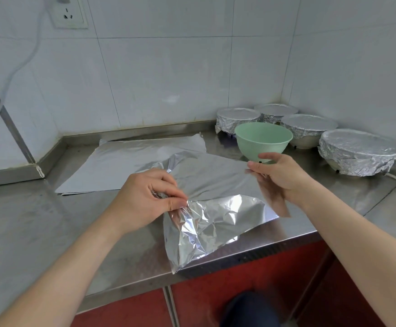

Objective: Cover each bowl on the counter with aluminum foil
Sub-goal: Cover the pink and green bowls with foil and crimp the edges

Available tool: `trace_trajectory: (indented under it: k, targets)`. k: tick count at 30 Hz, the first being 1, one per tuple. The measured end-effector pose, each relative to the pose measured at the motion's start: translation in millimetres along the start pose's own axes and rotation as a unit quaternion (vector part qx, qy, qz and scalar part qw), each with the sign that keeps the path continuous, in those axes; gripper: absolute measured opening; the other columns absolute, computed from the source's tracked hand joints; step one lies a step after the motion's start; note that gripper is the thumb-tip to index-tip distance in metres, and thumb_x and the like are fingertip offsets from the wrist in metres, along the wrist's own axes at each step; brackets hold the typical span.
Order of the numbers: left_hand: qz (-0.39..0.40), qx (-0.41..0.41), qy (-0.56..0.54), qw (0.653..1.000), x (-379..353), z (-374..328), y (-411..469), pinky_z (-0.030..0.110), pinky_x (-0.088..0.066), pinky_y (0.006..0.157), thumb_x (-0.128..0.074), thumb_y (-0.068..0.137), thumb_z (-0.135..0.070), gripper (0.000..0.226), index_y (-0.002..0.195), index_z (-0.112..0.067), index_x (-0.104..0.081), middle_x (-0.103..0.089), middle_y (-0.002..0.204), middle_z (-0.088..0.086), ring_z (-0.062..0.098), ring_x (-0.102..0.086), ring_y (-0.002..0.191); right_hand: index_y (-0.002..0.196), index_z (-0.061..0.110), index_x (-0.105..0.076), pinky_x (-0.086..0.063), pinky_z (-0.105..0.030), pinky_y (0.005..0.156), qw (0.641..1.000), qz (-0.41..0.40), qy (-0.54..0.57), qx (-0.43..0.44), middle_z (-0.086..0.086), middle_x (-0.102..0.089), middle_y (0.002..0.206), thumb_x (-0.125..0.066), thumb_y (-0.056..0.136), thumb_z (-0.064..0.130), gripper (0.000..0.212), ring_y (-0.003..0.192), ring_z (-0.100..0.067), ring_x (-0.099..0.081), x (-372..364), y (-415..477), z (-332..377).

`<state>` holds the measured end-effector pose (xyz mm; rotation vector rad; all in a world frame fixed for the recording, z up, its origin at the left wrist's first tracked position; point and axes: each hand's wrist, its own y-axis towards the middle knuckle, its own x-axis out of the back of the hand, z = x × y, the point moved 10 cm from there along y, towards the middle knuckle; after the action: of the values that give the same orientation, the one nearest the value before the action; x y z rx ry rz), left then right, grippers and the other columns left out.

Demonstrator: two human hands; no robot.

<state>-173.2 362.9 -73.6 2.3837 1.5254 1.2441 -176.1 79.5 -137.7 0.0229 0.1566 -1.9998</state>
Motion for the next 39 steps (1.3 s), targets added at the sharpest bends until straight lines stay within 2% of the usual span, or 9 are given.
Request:
trace_trajectory:
  k: [4, 8, 12, 20, 24, 29, 32, 35, 39]
  targets:
    - [-0.011, -0.006, 0.01, 1.0, 3, -6, 0, 0.025, -0.049, 0.079, -0.083, 0.07, -0.023, 0.008, 0.075, -0.027, -0.079, -0.068, 0.082, -0.012, 0.011, -0.064, 0.084, 0.112, 0.019, -0.063, -0.047, -0.027, 0.07, 0.913, -0.1, -0.352, 0.181, 0.001, -0.065, 0.083, -0.071, 0.086, 0.027, 0.029, 0.072, -0.014, -0.06, 0, -21, 60]
    - [-0.028, -0.005, 0.028, 0.999, -3, -16, 1, 0.019, -0.048, 0.074, -0.084, 0.068, -0.027, 0.008, 0.073, -0.031, -0.078, -0.067, 0.079, -0.014, 0.008, -0.064, 0.081, 0.083, 0.019, -0.076, -0.042, -0.011, 0.066, 0.864, 0.096, -0.387, 0.308, 0.01, -0.069, 0.076, -0.073, 0.084, 0.02, 0.003, 0.065, 0.002, -0.056, -87, -80, 88]
    - [-0.022, -0.007, 0.025, 0.999, -9, -14, 1, 0.013, -0.046, 0.068, -0.083, 0.063, -0.037, 0.013, 0.074, -0.035, -0.077, -0.066, 0.082, -0.015, 0.006, -0.064, 0.077, 0.081, 0.026, -0.077, -0.047, -0.019, 0.067, 0.793, 0.216, -0.475, 0.314, 0.004, -0.071, 0.079, -0.074, 0.083, 0.031, 0.006, 0.072, -0.008, -0.064, -131, -112, 65]
    - [-0.028, -0.167, 0.136, 0.976, -13, -31, -12, 0.013, -0.042, 0.071, -0.071, 0.079, -0.036, 0.018, 0.084, -0.02, -0.079, -0.064, 0.08, -0.011, 0.002, -0.056, 0.075, 0.085, 0.021, -0.075, -0.033, -0.027, 0.066, 0.689, 0.188, -0.535, 0.452, 0.004, -0.063, 0.079, -0.078, 0.078, 0.028, 0.01, 0.069, -0.013, -0.053, -145, -128, 52]
    - [-0.055, -0.268, 0.228, 0.935, -22, -44, -22, 0.026, -0.047, 0.07, -0.063, 0.09, -0.019, 0.017, 0.087, -0.006, -0.074, -0.064, 0.083, 0.001, 0.018, -0.057, 0.074, 0.078, 0.021, -0.07, -0.032, -0.029, 0.063, 0.643, 0.136, -0.562, 0.503, 0.004, -0.062, 0.072, -0.082, 0.074, 0.026, 0.014, 0.065, -0.022, -0.059, -146, -136, 53]
    - [-0.089, -0.292, 0.25, 0.919, -27, -47, -26, 0.03, -0.046, 0.069, -0.068, 0.083, 0.003, 0.006, 0.085, -0.001, -0.071, -0.063, 0.082, 0.007, 0.023, -0.055, 0.073, 0.068, 0.019, -0.062, -0.033, -0.029, 0.056, 0.593, 0.08, -0.605, 0.526, 0.004, -0.053, 0.063, -0.086, 0.06, 0.016, 0.025, 0.057, -0.02, -0.051, -150, -136, 44]
    - [-0.088, -0.281, 0.241, 0.925, -25, -43, -25, 0.032, -0.047, 0.068, -0.068, 0.081, 0.007, 0.01, 0.086, -0.002, -0.071, -0.063, 0.083, 0.006, 0.023, -0.055, 0.074, 0.068, 0.017, -0.062, -0.038, -0.031, 0.057, 0.598, 0.068, -0.603, 0.524, 0.002, -0.054, 0.064, -0.082, 0.061, 0.011, 0.022, 0.059, -0.021, -0.052, -151, -137, 40]
    - [-0.067, -0.265, 0.2, 0.941, -18, -37, -23, 0.029, -0.047, 0.069, -0.066, 0.086, -0.01, 0.008, 0.087, -0.005, -0.073, -0.063, 0.082, 0.001, 0.017, -0.055, 0.076, 0.075, 0.021, -0.068, -0.04, -0.031, 0.061, 0.641, 0.1, -0.582, 0.491, 0.005, -0.059, 0.069, -0.076, 0.076, 0.024, 0.008, 0.066, -0.019, -0.056, -150, -140, 45]
    - [-0.058, -0.197, 0.145, 0.968, 0, -26, -19, 0.024, -0.047, 0.073, -0.065, 0.083, -0.033, 0.022, 0.084, -0.016, -0.078, -0.064, 0.083, -0.007, 0.007, -0.057, 0.08, 0.091, 0.022, -0.074, -0.045, -0.023, 0.075, 0.764, 0.198, -0.51, 0.341, 0.009, -0.068, 0.086, -0.062, 0.092, 0.032, 0.016, 0.08, -0.008, -0.059, -129, -122, 64]
